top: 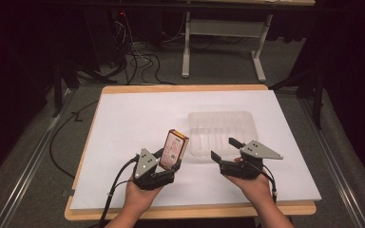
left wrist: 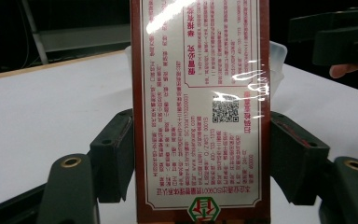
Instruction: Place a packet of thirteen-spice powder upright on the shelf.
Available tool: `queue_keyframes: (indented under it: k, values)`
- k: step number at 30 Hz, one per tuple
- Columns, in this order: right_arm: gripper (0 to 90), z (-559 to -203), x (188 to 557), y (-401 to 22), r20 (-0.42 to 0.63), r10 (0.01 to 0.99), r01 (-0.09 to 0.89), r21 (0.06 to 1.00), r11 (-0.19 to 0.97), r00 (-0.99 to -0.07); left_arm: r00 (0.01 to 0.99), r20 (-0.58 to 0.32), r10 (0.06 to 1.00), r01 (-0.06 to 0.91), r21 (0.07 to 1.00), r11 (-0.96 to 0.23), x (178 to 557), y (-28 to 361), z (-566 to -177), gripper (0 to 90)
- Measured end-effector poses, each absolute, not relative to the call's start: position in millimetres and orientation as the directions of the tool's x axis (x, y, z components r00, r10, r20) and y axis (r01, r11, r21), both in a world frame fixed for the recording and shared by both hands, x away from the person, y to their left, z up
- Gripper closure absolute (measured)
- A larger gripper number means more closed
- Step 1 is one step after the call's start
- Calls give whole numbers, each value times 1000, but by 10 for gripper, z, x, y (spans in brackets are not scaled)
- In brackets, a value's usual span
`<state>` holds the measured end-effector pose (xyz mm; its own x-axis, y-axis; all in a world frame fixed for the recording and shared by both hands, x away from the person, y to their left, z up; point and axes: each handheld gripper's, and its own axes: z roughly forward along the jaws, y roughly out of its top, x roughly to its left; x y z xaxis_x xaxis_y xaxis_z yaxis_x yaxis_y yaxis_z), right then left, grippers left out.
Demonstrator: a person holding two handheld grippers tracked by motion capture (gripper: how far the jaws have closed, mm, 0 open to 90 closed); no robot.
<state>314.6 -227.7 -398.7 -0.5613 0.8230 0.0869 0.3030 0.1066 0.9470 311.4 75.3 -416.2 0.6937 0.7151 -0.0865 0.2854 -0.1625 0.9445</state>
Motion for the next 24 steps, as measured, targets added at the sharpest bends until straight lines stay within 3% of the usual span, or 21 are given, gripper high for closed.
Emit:
queue_keyframes:
  k: [5,24]
  values:
    - [230,-3951,3139,-2196,114,800,283,956,72,-590,699,-69,712,276,944,-180,3070,638,-4187,323]
    - [253,-3941,3031,-1967,234,710,348,937,17,-665,738,-35,674,249,942,-225,2946,283,-4336,322]
